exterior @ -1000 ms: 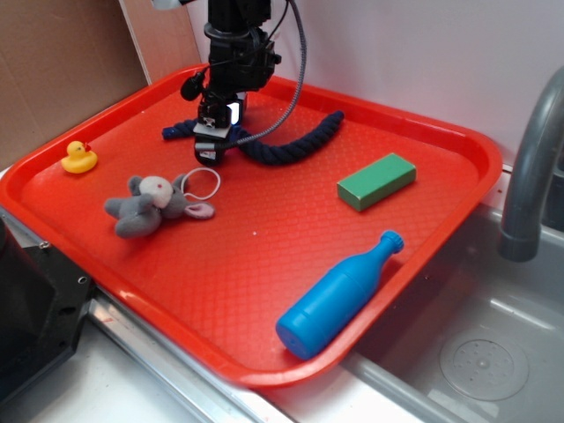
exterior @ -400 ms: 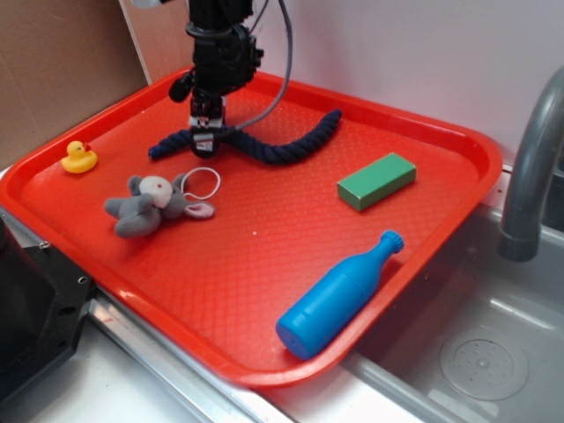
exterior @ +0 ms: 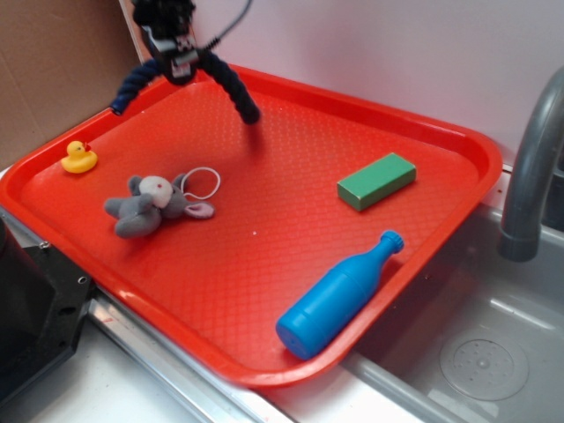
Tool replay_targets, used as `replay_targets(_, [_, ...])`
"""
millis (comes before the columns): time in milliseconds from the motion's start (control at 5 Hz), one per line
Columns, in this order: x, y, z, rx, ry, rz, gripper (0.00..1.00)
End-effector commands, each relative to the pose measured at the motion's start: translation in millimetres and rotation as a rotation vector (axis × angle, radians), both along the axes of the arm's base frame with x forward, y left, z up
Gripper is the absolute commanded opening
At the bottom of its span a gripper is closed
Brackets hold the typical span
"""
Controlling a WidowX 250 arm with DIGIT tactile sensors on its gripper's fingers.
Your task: Grab the blue rope.
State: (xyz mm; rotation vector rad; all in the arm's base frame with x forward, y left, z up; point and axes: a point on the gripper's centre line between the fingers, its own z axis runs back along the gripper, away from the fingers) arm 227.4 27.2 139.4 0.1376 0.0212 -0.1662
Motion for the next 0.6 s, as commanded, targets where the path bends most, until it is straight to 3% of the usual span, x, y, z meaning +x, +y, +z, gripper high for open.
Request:
replay_targets(0, [-11.6,-5.3,111.8,-0.139,-0.200,0.178,0.00])
replay_targets(200, [-19.3,-9.8,154.6,-0.135,-0.210,0.150,0.00])
replay_targets(400, [-24.0,-13.9,150.9,-0.108,-0.198,0.129,0.00])
